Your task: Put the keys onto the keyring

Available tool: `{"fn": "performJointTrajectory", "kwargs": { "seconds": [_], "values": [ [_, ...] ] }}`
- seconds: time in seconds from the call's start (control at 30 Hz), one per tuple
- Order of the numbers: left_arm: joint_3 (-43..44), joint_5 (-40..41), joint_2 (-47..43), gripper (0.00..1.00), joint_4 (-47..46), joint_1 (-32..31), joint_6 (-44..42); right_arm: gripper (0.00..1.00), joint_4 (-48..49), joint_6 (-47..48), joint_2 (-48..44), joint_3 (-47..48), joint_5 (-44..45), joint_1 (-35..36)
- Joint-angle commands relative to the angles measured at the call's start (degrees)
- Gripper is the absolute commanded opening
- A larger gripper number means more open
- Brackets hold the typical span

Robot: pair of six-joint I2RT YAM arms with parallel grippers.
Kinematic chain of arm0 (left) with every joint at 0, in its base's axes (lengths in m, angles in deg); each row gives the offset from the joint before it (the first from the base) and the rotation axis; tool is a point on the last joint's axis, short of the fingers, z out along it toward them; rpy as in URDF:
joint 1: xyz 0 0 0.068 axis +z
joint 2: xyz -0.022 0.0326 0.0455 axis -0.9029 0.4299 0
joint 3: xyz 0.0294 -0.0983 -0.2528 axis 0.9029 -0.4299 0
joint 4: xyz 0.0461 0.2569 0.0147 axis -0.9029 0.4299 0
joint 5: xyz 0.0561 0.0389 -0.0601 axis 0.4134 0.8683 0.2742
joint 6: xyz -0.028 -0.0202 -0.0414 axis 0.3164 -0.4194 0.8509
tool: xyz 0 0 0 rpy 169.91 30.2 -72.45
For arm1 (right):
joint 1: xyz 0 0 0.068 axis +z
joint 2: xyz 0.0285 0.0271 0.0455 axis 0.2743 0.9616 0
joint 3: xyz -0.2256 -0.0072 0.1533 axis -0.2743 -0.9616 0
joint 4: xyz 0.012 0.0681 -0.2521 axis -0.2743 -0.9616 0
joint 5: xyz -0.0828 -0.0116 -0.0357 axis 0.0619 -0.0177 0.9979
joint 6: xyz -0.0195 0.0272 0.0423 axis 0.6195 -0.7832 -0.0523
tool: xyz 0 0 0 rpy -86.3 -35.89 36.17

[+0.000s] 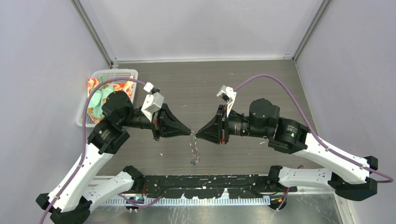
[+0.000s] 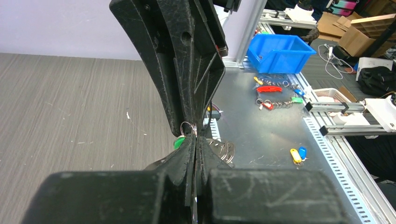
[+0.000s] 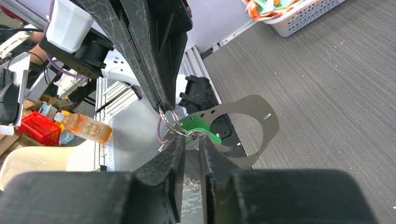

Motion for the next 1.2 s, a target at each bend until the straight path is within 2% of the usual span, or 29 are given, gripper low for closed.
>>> {"fn": "performJointTrajectory", "kwargs": {
  "seconds": [0.0,0.13,0.73,0.8,0.87,0.93,1.07,1.17],
  "values": [
    [0.00,-1.44,-1.55,0.00,-3.75,-0.22,0.90,0.18,4.48,-0.90,-0.28,-0.26,0.88,-0.04],
    [-0.26,-1.53,-1.99,0.00,-3.74,-0.24,0.89,0.10,4.16,-1.23,-0.61,-0.58,0.55,-0.05],
    [0.19,-1.41,-2.11,0.00,-4.10,-0.19,0.80,0.07,2.59,-3.31,2.47,-0.07,-5.88,-0.11],
    [0.11,-1.51,-2.17,0.00,-4.04,-0.19,0.78,0.12,1.92,-3.02,2.51,0.18,-5.87,-0.08],
    [0.16,-1.39,-2.19,0.00,-4.09,-0.20,0.72,0.28,0.20,-1.84,2.51,1.65,-5.43,-0.12],
    [0.16,-1.43,-2.12,0.00,-4.09,-0.22,0.71,0.34,-2.55,0.19,2.31,3.67,-3.88,-0.16],
    [-0.13,-1.07,-2.18,0.00,-4.16,-0.19,0.52,0.41,-6.74,4.37,1.10,6.91,0.19,-0.24],
    [-0.60,-0.80,-2.32,0.00,-4.02,-0.24,0.32,0.45,-6.47,5.35,0.48,7.14,0.37,-0.21]
  ]
}}
